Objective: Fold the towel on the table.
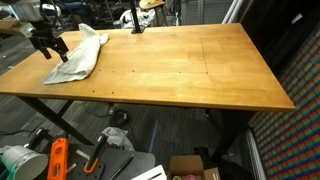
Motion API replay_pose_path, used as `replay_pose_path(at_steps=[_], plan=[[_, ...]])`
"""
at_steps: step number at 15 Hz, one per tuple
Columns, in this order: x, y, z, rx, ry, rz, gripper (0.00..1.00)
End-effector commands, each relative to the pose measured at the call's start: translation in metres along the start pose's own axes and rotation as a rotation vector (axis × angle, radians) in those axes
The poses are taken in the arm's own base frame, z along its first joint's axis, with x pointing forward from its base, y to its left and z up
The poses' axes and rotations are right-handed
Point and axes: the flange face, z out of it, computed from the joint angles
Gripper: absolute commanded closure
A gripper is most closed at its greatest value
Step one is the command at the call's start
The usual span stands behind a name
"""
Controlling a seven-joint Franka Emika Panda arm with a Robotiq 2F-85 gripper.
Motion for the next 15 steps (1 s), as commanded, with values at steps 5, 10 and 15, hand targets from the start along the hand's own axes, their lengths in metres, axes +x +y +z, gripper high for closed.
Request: replay_pose_path(at_steps=[5,10,15], plan=[[-0.013,-0.033,0.004,0.046,0.102,-0.07,0.0],[-0.011,-0.041,0.013,0.047,0.122,-0.075,0.0],[-0.003,-0.042,0.027,0.041,0.142,-0.064,0.0]])
